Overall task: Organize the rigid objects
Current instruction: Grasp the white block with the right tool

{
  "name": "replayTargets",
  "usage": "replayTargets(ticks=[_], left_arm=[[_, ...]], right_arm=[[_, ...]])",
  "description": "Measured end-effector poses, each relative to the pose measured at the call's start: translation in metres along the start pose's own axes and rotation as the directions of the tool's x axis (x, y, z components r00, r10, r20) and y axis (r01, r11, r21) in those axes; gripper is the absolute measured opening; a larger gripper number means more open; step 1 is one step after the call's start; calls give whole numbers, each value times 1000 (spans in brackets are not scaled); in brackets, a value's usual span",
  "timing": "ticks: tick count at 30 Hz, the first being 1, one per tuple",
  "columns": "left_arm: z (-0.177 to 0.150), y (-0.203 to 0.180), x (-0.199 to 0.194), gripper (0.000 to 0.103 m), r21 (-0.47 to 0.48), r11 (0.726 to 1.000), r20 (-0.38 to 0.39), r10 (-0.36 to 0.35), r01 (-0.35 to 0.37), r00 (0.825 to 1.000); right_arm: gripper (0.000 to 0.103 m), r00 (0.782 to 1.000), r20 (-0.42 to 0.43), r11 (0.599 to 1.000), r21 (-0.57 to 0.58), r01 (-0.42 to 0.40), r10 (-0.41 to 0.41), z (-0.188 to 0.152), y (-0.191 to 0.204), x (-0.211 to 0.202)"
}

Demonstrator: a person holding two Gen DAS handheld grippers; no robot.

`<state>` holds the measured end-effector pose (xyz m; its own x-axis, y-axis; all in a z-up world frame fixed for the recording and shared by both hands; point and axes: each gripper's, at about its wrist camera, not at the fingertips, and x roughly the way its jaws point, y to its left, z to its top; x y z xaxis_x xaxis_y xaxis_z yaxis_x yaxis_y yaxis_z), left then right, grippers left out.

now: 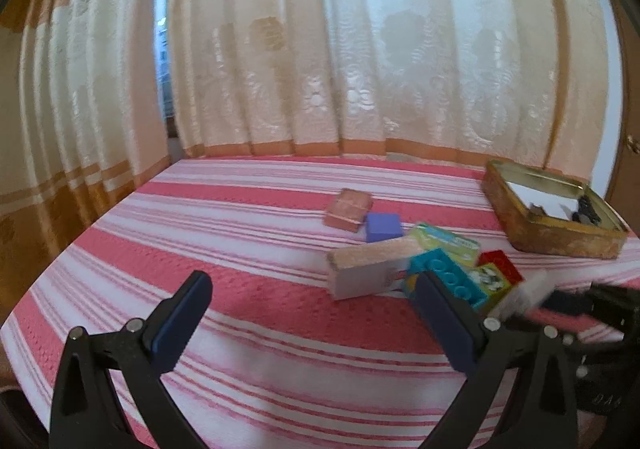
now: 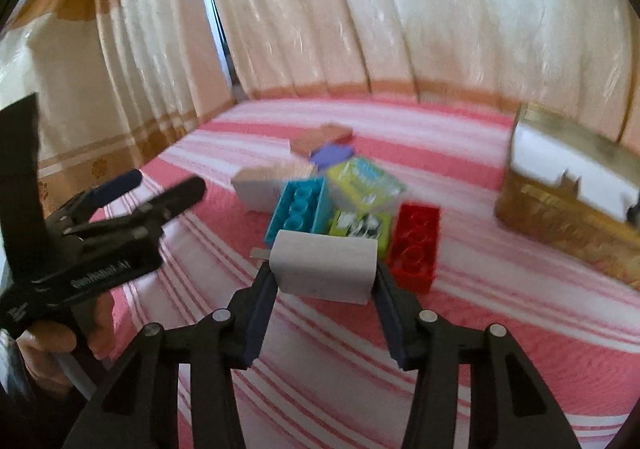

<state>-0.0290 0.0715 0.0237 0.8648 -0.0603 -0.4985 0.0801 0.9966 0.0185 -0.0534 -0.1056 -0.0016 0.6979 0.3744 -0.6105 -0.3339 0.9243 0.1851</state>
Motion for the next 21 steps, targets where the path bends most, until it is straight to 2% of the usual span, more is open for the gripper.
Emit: replayTargets(ticks=[3,5,10,15,19,21], left_arm=[[4,-12,2,103,-3,998,-11,-69,68,998],[6,-20,5,103,-11,995,-24,-103,103,994],[11,-42,17,103,-10,990,-58,-143,143,988],[13,-61,35,101,13,993,-102,-116,117,988],[13,-61,56,88,-24,995,-190,-101,98,977],[12,-55,65,83,-76,991,-229,-128,113,965]], right_arm=[[51,994,76,997,-12,75,-74,3,-7,-13],[51,990,105,995,13,96,-97,5,-16,-18],[51,963,169,977,92,195,-208,10,-38,-29],[51,960,181,971,151,186,-212,9,-52,-33],[51,960,187,972,144,184,-209,8,-49,-34],[51,960,187,973,144,182,-208,8,-49,-34]])
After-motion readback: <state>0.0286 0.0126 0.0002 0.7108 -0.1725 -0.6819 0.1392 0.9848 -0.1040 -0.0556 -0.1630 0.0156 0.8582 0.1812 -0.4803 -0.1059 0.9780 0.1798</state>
